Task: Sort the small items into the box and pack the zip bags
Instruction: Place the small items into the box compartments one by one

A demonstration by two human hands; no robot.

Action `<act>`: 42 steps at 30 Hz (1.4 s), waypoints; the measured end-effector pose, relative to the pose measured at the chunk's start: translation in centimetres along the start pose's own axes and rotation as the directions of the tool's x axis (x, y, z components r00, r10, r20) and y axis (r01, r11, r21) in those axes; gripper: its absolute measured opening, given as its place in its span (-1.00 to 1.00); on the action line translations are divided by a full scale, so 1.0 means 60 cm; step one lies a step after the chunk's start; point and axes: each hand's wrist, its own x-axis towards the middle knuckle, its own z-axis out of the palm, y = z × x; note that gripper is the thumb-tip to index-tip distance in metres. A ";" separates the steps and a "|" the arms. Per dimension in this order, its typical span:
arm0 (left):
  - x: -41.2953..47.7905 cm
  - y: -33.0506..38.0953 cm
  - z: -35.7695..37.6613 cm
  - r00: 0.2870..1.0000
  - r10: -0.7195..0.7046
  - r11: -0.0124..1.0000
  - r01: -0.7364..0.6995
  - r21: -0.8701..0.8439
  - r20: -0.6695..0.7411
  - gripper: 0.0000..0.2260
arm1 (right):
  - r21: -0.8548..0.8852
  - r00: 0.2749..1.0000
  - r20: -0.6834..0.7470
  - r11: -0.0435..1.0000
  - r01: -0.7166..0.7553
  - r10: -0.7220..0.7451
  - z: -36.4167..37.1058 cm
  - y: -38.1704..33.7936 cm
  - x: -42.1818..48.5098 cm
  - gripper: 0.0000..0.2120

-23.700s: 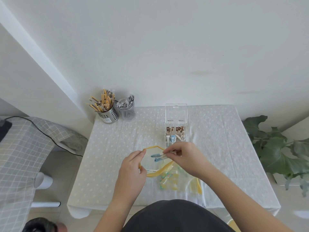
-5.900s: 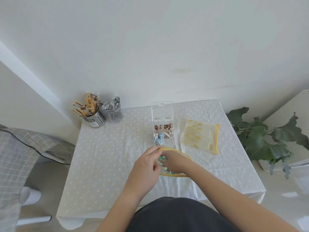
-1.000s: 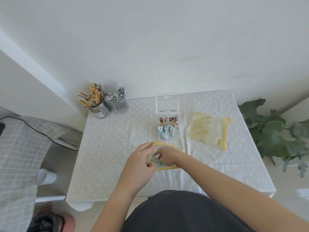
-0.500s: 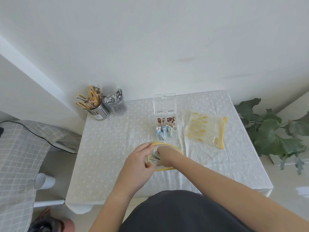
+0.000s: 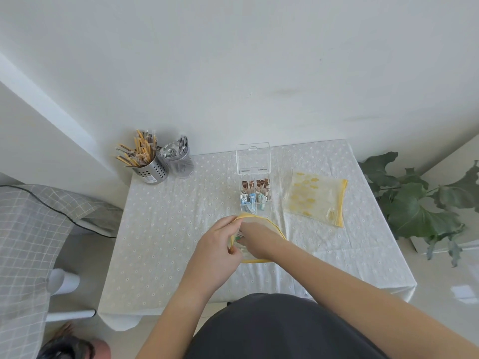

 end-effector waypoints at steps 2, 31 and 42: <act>0.003 -0.003 -0.002 1.000 -0.016 1.000 0.016 0.006 -0.027 -0.33 | 0.007 1.000 -0.004 1.000 0.012 -0.012 -0.020 -0.016 -0.016 -0.83; 0.004 -0.064 -0.024 0.978 -0.185 0.982 0.187 0.010 -0.093 -0.33 | 0.911 0.908 -0.057 0.394 -0.123 0.415 -0.134 0.193 0.003 -0.84; 0.006 -0.069 -0.022 0.961 -0.270 0.963 0.270 -0.005 -0.057 -0.35 | 0.195 0.940 -0.023 0.924 -0.330 0.341 -0.140 0.163 0.135 -0.94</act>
